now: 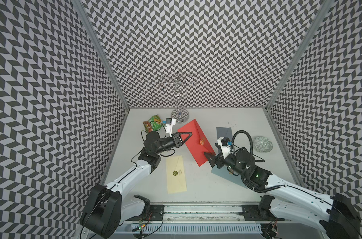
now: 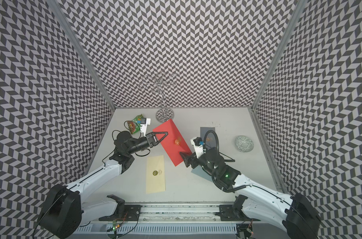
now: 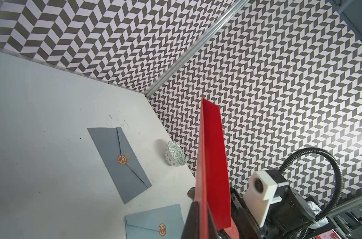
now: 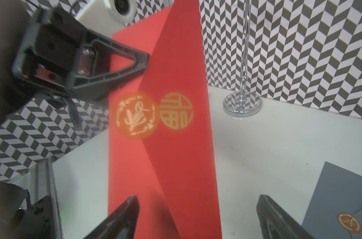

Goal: Open the envelope
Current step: Open the envelope flap on the envelope.

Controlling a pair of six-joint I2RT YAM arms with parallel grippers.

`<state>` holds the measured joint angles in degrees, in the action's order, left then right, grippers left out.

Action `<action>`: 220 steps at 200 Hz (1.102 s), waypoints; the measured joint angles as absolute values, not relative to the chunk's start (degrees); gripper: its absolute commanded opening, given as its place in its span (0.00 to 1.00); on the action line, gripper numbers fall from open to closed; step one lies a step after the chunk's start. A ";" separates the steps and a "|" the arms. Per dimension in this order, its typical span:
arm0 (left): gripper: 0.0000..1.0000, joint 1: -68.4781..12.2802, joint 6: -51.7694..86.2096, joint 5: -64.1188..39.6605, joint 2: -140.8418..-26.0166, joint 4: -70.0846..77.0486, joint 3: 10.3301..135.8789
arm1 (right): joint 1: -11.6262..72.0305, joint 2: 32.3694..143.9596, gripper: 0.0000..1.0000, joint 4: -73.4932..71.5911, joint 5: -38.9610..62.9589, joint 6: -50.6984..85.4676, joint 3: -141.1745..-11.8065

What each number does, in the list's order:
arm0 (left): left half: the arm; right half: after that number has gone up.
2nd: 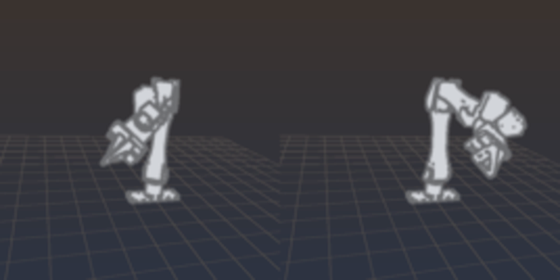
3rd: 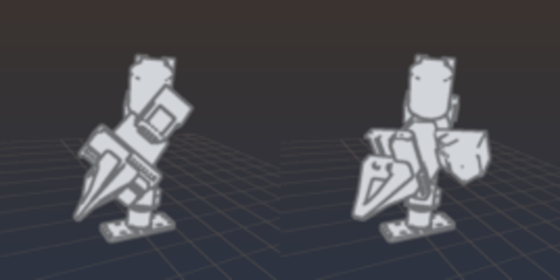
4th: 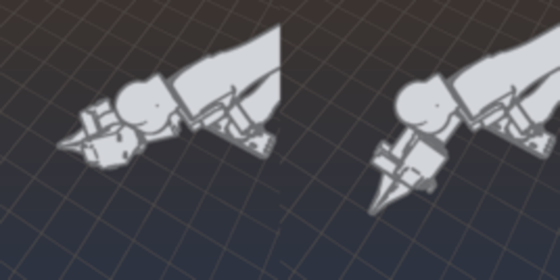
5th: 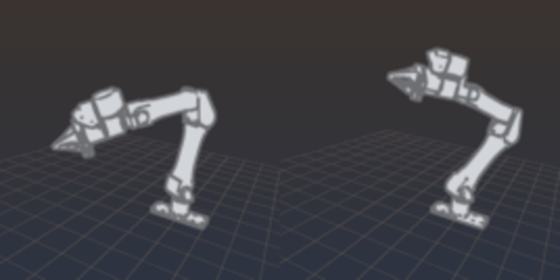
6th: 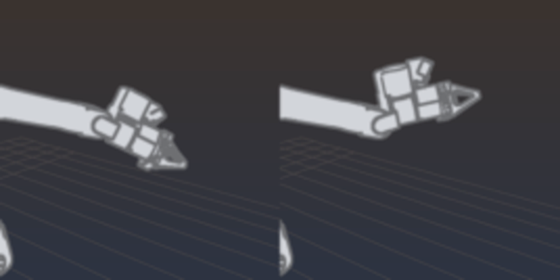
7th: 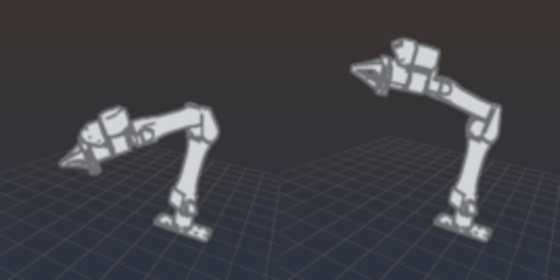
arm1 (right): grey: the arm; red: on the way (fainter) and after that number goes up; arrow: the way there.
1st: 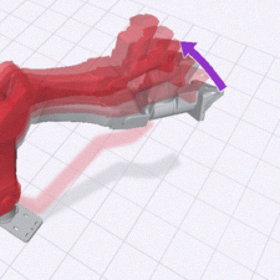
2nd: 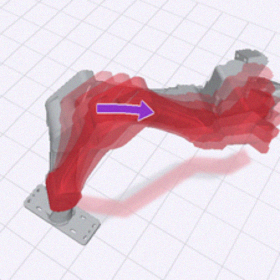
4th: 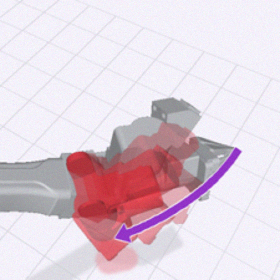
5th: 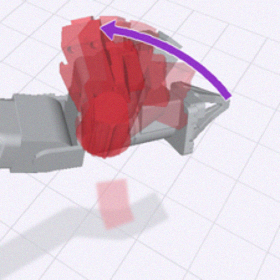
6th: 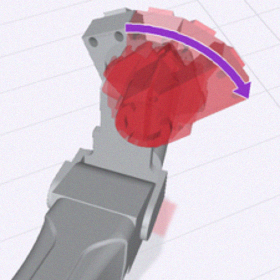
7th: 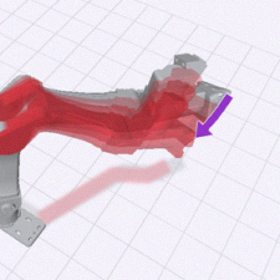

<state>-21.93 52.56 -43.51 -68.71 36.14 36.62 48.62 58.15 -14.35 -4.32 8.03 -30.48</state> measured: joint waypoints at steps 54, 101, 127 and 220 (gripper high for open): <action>0.00 -21.93 53.56 -44.77 -68.27 37.74 36.53 | 46.96 58.33 0.67 -13.82 -10.00 11.60 -31.46; 0.00 -21.93 53.69 -45.45 -68.07 38.85 36.32 | 36.99 53.28 0.59 -19.03 4.32 17.26 -27.79; 0.00 -21.93 54.08 -46.52 -68.07 40.73 35.99 | 34.92 53.23 0.55 -20.86 12.53 19.53 -27.38; 0.00 -21.93 56.93 -50.48 -68.07 46.89 35.35 | 28.77 57.04 0.34 -27.44 32.86 26.46 -27.35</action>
<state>-21.93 56.93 -50.48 -68.07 46.89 35.35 28.77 57.04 -27.44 32.86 26.46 -27.35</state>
